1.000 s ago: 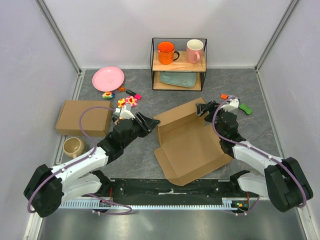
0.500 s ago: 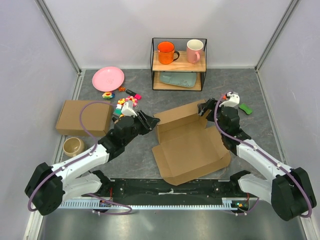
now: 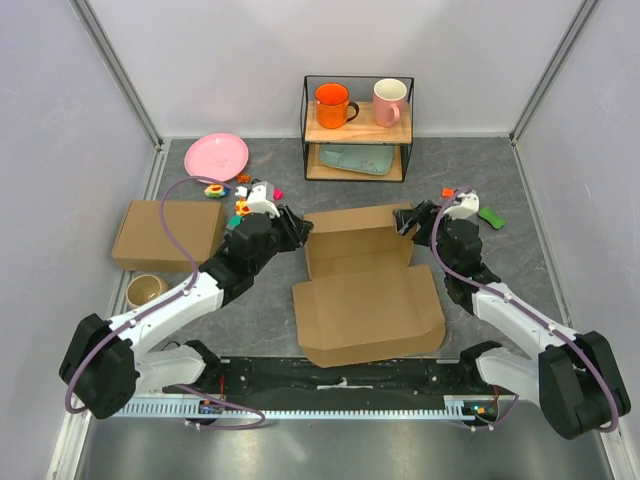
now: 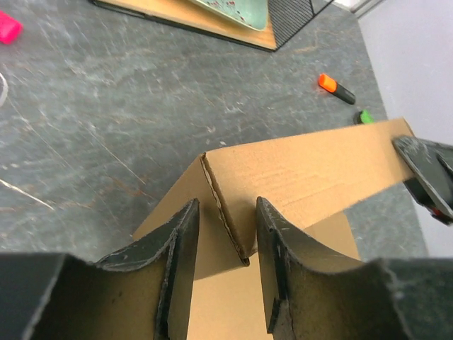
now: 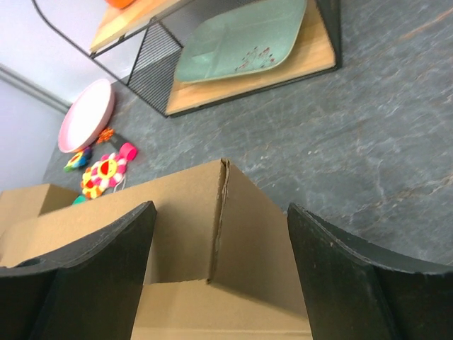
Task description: Fold the paper box
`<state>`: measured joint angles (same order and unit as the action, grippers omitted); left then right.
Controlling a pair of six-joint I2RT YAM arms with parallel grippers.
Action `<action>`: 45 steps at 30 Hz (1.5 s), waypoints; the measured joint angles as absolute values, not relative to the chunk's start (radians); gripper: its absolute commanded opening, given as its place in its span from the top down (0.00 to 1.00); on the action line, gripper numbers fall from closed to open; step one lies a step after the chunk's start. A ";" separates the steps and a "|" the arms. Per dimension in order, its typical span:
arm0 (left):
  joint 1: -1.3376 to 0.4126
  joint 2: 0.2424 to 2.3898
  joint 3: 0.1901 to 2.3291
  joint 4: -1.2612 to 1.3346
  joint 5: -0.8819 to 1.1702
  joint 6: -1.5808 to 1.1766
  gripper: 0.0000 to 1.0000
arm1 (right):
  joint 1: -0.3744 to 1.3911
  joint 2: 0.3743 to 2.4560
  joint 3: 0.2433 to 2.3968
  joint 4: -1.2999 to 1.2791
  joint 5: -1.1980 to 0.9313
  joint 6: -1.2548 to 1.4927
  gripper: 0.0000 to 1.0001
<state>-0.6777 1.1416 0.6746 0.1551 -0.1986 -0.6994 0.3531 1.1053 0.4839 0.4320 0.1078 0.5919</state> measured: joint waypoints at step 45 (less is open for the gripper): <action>-0.598 1.095 0.253 0.807 -0.105 -0.848 0.93 | 0.632 1.027 0.125 0.878 0.408 0.949 0.57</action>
